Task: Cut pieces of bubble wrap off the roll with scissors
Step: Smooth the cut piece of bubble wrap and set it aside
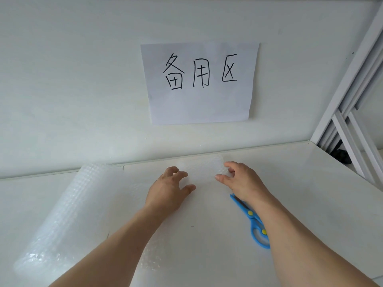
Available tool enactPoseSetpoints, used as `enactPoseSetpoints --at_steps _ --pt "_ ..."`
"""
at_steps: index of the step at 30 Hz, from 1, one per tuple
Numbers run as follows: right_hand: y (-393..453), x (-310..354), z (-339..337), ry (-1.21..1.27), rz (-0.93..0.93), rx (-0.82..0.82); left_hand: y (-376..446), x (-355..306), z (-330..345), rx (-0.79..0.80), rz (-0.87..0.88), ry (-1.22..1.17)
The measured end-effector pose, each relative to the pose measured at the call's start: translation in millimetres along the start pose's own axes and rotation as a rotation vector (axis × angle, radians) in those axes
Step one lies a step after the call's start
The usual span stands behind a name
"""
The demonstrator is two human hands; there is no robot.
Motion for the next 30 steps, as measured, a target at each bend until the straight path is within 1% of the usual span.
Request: enactPoseSetpoints --at_steps 3,6,11,17,21,26,30 --pt "-2.8 11.6 -1.6 -0.167 -0.099 -0.05 0.3 -1.5 -2.6 -0.065 0.017 0.008" --pt "-3.4 24.7 4.9 -0.308 -0.202 0.026 6.7 -3.8 -5.7 -0.118 0.007 0.008" --pt "1.4 27.6 18.9 -0.446 -0.164 0.192 13.5 -6.8 1.6 -0.066 0.031 0.116" --pt "1.1 19.8 25.1 -0.483 -0.139 0.239 12.3 -7.2 5.5 -0.062 0.061 0.178" --pt "0.3 20.4 25.8 -0.473 -0.128 0.239 13.1 -8.1 5.1 -0.058 0.065 0.22" --pt "-3.1 30.1 16.1 -0.506 -0.177 0.13 9.8 -14.3 -7.7 -0.09 0.106 0.309" --pt "-16.1 48.1 -8.3 -0.573 -0.259 0.072 1.4 -24.9 -37.0 -0.16 0.247 0.407"
Point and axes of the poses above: each hand's wrist, its own y-axis towards the middle knuckle, its own z-axis out of the palm, x = y × z, the point moved 4 cm from there along y, towards the middle knuckle, and after that the axes turned 3 degrees about y, right-handed, at the moved point
